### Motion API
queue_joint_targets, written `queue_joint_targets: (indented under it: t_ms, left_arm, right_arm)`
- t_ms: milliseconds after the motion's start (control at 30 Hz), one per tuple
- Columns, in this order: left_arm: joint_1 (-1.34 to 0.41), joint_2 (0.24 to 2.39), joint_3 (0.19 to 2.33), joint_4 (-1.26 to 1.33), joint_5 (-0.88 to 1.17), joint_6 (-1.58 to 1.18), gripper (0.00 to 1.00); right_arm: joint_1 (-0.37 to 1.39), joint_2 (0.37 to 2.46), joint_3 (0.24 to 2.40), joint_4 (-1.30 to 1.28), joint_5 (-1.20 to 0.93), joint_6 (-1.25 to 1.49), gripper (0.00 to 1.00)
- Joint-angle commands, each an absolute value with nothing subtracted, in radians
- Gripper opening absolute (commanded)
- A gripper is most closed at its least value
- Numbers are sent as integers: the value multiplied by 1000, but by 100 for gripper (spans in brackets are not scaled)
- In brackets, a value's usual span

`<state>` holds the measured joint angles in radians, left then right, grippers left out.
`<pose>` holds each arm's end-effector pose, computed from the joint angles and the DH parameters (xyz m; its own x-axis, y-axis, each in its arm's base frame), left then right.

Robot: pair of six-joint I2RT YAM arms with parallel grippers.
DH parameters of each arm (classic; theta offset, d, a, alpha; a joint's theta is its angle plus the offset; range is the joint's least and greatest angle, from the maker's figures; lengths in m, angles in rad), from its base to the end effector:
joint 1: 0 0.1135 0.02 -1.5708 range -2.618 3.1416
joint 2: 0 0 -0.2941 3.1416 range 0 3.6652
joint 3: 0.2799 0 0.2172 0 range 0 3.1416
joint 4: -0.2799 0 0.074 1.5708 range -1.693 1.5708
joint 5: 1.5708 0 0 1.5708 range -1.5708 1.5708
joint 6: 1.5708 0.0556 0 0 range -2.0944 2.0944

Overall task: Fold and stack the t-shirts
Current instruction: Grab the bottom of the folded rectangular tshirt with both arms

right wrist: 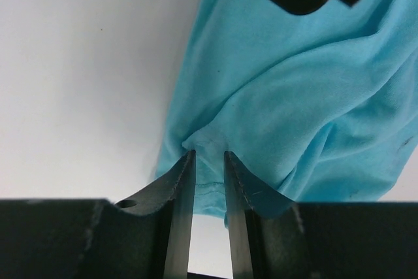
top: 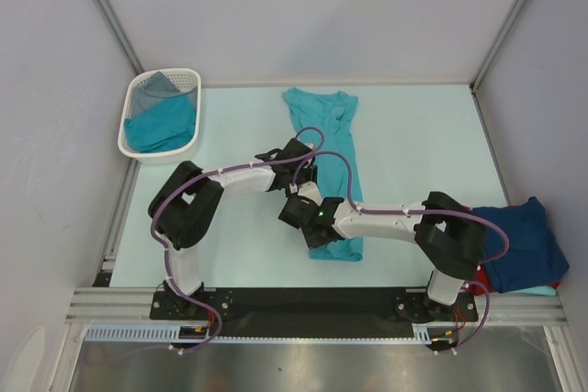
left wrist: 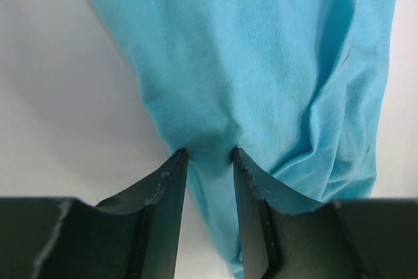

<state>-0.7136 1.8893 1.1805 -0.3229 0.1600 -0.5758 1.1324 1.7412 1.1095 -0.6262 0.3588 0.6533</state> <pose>0.2783 -0.2527 0.1919 -0.9297 0.0939 -0.3561 0.2406 0.8870 -0.3942 0.1504 0.2747 0.2086 -0.8081 -0.3830 -0.4475 -0.3913 0.9169 -0.0782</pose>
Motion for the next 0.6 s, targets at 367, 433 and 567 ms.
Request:
queue_joint_targets:
  t_ms: [367,433,567]
  left_arm:
    - [-735,1908,1190,-339,144,-566,40]
    - [-736,1910,1192,-341,146,-565,40]
    - [-735,1913,1197,-342,150,-566,40]
  right_arm:
    - [1080,1750,1069,-545,354,660,3]
    - [1080,1744,1069,-548,357,661,0]
    - [1083,1727,1072,-558,365,663,0]
